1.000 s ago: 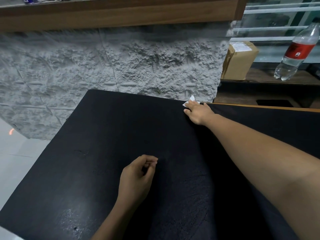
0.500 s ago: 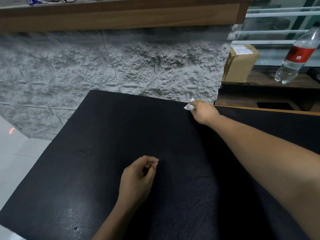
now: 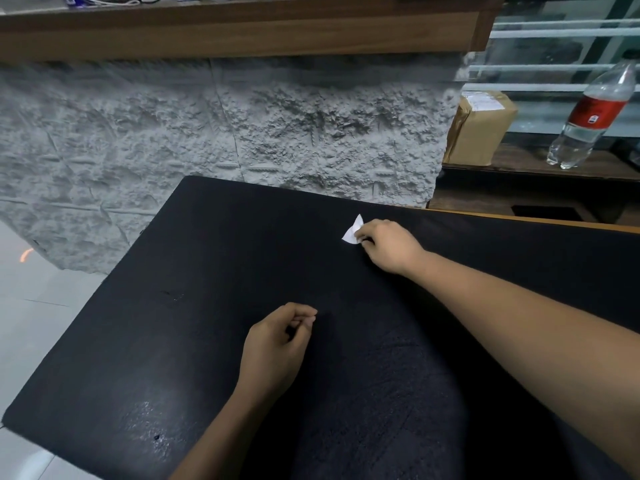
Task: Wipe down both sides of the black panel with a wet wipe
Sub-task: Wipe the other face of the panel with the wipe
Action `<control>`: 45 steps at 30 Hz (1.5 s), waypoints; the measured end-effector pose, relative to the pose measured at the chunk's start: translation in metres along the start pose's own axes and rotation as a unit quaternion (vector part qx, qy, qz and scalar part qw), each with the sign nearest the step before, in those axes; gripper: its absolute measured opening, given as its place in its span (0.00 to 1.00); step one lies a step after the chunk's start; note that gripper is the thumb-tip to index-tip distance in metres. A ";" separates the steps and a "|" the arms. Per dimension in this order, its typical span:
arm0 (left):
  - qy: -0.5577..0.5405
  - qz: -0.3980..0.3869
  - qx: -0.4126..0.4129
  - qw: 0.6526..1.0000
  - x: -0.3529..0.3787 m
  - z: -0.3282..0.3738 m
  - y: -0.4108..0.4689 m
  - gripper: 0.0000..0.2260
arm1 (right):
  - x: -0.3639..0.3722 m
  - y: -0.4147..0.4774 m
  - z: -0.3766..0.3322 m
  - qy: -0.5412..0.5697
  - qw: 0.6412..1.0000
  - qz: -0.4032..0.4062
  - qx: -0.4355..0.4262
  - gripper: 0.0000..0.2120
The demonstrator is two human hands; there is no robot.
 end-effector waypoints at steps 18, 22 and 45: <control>0.069 0.016 0.056 0.996 -0.028 0.003 -0.025 0.16 | 0.042 -0.124 -0.162 0.066 0.986 -0.028 -0.152 0.17; 0.117 0.027 0.065 0.991 -0.036 -0.003 -0.048 0.13 | 0.050 -0.149 -0.188 0.078 0.981 -0.043 -0.170 0.18; 0.226 0.014 0.183 0.957 -0.022 0.011 -0.182 0.24 | 0.013 -0.179 -0.129 0.045 0.989 0.123 -0.065 0.13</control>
Point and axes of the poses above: each hand's wrist, its own y-axis towards the middle knuckle, its own x-axis out of the palm, z = x × y, the point moved 10 cm from there along y, towards the middle knuckle, and after that the axes turned 11 degrees about -x, right-handed, at the moved point
